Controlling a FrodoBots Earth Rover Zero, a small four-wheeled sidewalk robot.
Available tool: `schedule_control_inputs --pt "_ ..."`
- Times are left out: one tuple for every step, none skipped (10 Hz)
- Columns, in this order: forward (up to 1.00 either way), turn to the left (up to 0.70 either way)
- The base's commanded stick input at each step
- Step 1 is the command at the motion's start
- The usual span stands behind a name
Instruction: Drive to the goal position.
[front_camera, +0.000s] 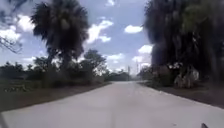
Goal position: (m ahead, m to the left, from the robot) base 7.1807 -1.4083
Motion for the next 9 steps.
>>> schedule_control_inputs --pt "0.85 0.0" --pt "0.85 0.0" --pt "0.85 0.0" --pt "0.85 0.0" --pt "0.85 0.0" --pt "0.85 0.0" --pt "0.85 0.0" --pt "0.85 0.0" --pt "0.85 0.0"
